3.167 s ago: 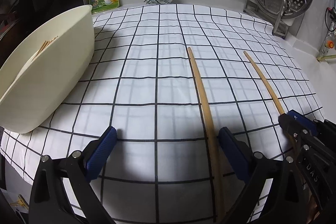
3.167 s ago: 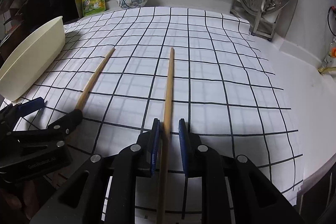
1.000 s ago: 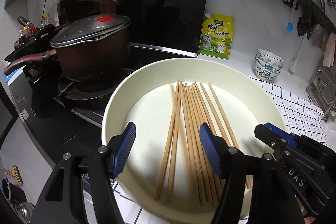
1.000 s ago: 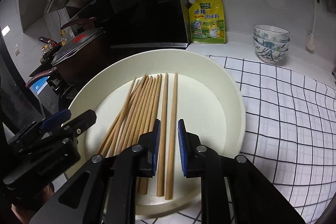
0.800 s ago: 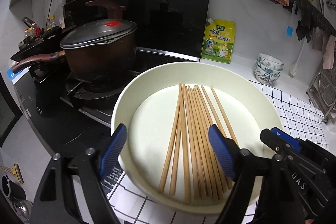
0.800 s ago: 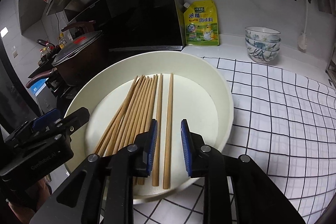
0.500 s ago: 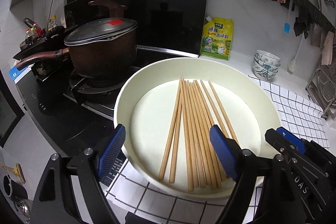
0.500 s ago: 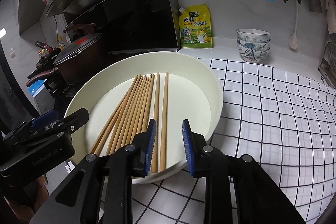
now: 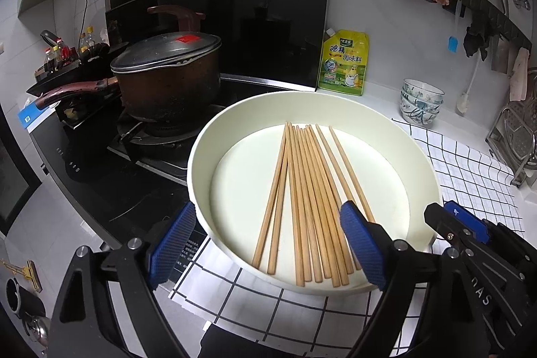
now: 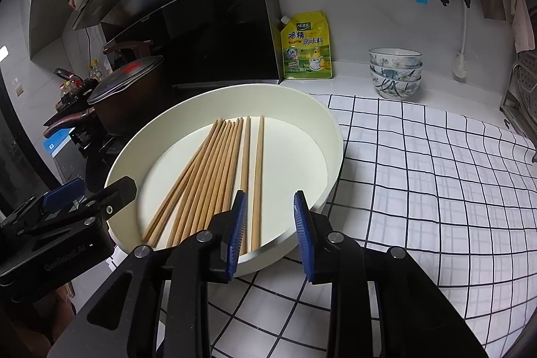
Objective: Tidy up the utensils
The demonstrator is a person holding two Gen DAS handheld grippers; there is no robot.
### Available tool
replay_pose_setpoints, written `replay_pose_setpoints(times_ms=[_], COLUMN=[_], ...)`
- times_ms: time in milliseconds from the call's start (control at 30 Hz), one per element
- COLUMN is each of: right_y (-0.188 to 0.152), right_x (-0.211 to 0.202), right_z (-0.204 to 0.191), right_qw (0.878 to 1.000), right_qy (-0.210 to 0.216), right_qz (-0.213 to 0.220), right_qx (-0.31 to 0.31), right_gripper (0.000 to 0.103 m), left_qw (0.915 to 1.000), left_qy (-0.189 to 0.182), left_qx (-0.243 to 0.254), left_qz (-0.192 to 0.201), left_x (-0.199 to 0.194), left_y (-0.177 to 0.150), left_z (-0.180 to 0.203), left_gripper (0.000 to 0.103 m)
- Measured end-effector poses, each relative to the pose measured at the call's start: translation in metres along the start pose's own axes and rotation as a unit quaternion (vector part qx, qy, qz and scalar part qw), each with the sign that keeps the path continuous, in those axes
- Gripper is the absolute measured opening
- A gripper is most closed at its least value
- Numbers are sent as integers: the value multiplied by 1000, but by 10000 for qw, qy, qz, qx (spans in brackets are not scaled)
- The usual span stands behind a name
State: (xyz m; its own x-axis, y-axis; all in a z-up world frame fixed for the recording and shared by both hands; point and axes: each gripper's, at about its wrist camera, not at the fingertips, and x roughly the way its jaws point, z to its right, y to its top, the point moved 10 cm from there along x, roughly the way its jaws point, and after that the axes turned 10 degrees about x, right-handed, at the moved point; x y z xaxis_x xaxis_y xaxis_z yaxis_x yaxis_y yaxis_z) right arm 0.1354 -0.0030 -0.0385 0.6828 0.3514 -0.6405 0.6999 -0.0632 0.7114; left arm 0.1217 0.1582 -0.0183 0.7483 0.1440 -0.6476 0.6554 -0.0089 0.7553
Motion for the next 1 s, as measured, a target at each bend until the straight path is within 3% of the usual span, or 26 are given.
replay_pose_setpoints(times_ms=[500,600,900,1000], right_y=[0,1,0,2], right_x=[-7,-9,-9,-11], right_z=[3,5,8,9], right_qw=[10000,9999,9999,9997], right_qy=[-52,-81,-123,-135], right_qz=[66,97,109,179], right_qx=[-33,-30,-11,13], right_gripper=[40,47,54,65], left_qw=[10000,9999,9999,9999], left_qy=[81,120,151,127], left_qx=[-22,-18,3,-9], left_qz=[-5,-5,-67,-95], left_x=[-5,-6,-6,-6], left_y=[-3,-3,-5,-6], left_z=[0,-1,0,0], left_gripper=[95,97,97,97])
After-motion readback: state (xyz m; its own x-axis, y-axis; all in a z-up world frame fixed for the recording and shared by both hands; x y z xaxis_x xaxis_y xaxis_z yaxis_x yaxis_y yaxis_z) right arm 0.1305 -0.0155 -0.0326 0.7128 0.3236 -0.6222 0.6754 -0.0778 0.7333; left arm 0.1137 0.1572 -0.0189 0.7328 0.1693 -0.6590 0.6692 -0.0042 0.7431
